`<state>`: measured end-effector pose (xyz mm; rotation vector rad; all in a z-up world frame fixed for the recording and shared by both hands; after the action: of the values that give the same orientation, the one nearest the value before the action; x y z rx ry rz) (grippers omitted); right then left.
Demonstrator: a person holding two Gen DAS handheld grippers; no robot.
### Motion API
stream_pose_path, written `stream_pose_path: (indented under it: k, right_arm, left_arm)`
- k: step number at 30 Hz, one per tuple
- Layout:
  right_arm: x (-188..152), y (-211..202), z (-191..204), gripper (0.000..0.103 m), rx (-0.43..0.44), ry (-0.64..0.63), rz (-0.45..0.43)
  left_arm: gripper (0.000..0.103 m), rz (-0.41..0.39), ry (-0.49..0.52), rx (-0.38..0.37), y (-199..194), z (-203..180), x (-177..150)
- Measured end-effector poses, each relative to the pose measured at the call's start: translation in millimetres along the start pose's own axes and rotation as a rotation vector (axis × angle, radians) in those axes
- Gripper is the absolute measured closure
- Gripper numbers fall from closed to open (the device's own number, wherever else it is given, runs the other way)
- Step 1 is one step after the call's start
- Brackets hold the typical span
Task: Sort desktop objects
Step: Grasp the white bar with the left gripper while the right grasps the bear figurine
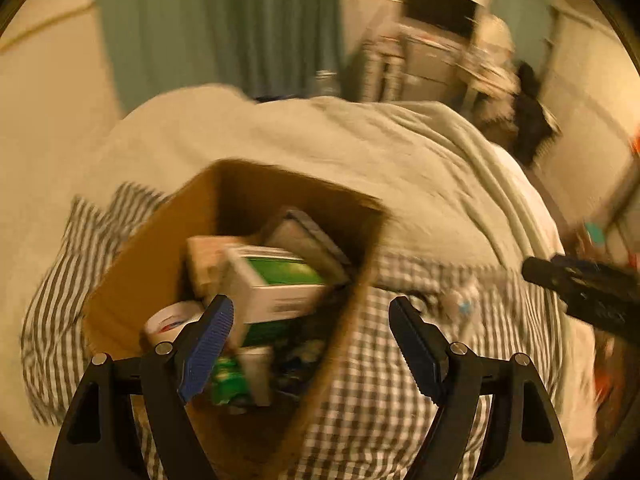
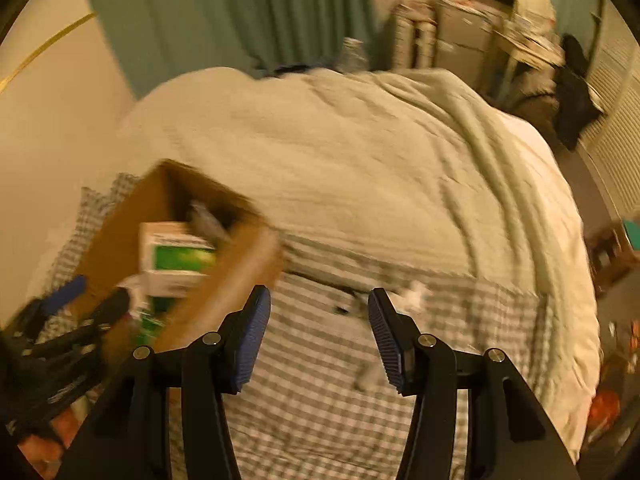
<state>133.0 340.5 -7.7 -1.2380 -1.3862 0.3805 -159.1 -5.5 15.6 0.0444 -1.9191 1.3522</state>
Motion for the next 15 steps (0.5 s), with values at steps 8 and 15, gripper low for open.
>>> stream_pose_path:
  k: [8, 15]
  right_arm:
    - [-70, 25, -117, 0.052, -0.009, 0.277, 0.104]
    - [-96, 38, -171, 0.052, 0.01, 0.41, 0.124]
  left_arm:
    - [0.02, 0.103, 0.137, -0.082, 46, -106, -51]
    - [0.02, 0.247, 0.145, -0.032, 114, -162, -97]
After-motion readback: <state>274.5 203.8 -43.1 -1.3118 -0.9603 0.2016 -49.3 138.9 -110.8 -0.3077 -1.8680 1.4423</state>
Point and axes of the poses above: each gripper's, at about its wrist camera, not at the fingertips, and y roughly the way its jaws point, z to its left, x to its top, the point moved 4 cm from there along y, roughly the way its jaws point, and after that the axes turned 7 degrees about -y, right-handed, at the moved point
